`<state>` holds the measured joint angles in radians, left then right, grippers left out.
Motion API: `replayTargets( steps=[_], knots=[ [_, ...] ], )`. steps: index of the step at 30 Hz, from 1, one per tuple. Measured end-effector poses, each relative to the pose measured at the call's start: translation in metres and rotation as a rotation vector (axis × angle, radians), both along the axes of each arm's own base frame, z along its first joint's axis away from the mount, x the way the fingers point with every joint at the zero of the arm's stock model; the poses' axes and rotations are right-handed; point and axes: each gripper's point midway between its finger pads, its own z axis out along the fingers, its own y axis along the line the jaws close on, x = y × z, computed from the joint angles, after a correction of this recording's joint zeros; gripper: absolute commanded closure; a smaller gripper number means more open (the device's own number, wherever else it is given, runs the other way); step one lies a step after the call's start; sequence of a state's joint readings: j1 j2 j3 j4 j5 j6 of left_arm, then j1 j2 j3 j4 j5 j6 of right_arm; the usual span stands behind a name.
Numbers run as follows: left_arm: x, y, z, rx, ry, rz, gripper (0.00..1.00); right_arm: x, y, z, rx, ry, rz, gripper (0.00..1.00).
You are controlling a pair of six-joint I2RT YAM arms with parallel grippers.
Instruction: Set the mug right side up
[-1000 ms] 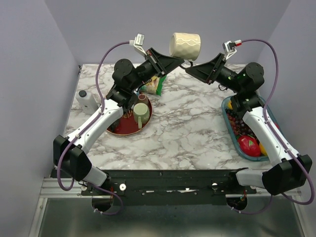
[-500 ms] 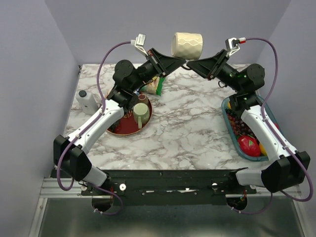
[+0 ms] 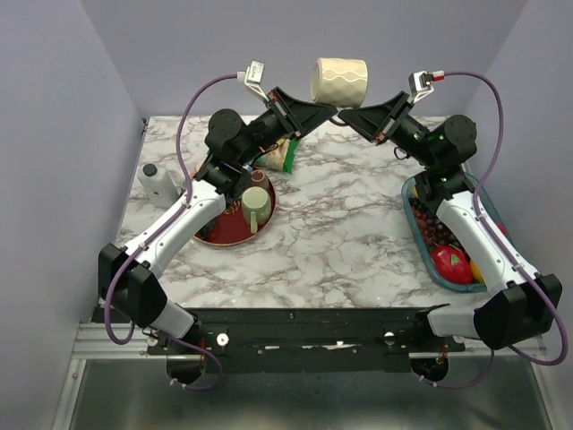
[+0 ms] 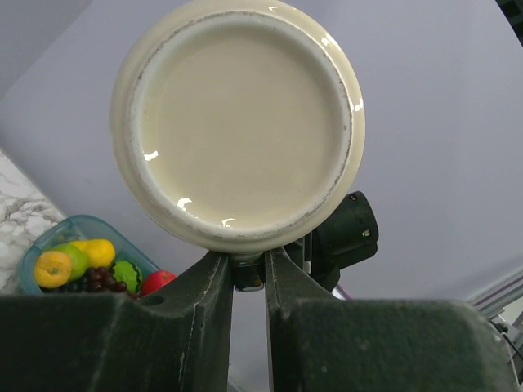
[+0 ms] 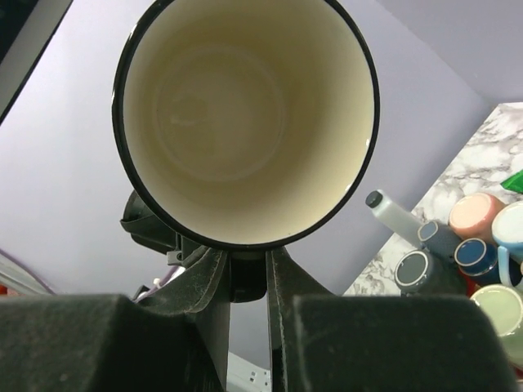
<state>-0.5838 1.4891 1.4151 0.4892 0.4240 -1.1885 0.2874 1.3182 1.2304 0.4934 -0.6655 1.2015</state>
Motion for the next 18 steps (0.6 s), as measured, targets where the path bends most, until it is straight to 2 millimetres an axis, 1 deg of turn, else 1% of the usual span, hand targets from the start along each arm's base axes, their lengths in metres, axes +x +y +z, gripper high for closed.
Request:
replayTargets(
  steps=[1, 3, 6, 7, 8, 10, 12, 13, 15, 16, 17, 18],
  knots=[
    [0.001, 0.0, -0.001, 0.004, -0.003, 0.001, 0.95, 0.001, 0.0, -0.001, -0.004, 0.002, -0.005, 0.99],
    [0.002, -0.002, -0.004, 0.013, -0.006, 0.001, 0.78, 0.002, -0.001, -0.004, -0.02, 0.005, -0.02, 0.99],
    [0.004, -0.002, -0.008, 0.029, -0.012, 0.008, 0.63, 0.006, -0.003, -0.007, -0.054, 0.001, -0.049, 0.99],
    [0.004, -0.002, -0.009, 0.037, -0.016, 0.012, 0.49, 0.007, -0.003, -0.007, -0.066, -0.001, -0.059, 0.99],
    [0.005, -0.002, -0.01, 0.046, -0.024, 0.016, 0.42, 0.007, -0.004, -0.006, -0.078, -0.007, -0.072, 0.99],
    [0.004, -0.004, -0.014, 0.072, -0.044, 0.017, 0.3, 0.009, -0.006, -0.006, -0.103, -0.014, -0.102, 0.99],
    [0.001, -0.005, -0.019, 0.096, -0.048, 0.014, 0.24, 0.013, -0.009, -0.008, -0.133, -0.009, -0.141, 0.99],
    [0.0, -0.005, -0.021, 0.114, -0.055, 0.017, 0.18, 0.016, -0.011, -0.01, -0.147, -0.003, -0.162, 0.99],
    [-0.002, -0.004, -0.027, 0.147, -0.061, 0.026, 0.14, 0.022, -0.015, -0.014, -0.174, 0.009, -0.202, 0.99],
    [-0.003, -0.002, -0.029, 0.163, -0.061, 0.03, 0.09, 0.025, -0.017, -0.017, -0.187, 0.016, -0.218, 0.99],
    [-0.004, -0.001, -0.032, 0.18, -0.065, 0.035, 0.07, 0.027, -0.019, -0.02, -0.201, 0.024, -0.233, 0.99],
    [-0.003, 0.0, -0.04, 0.212, -0.057, 0.047, 0.05, 0.029, -0.02, -0.023, -0.215, 0.032, -0.249, 0.99]
  ],
)
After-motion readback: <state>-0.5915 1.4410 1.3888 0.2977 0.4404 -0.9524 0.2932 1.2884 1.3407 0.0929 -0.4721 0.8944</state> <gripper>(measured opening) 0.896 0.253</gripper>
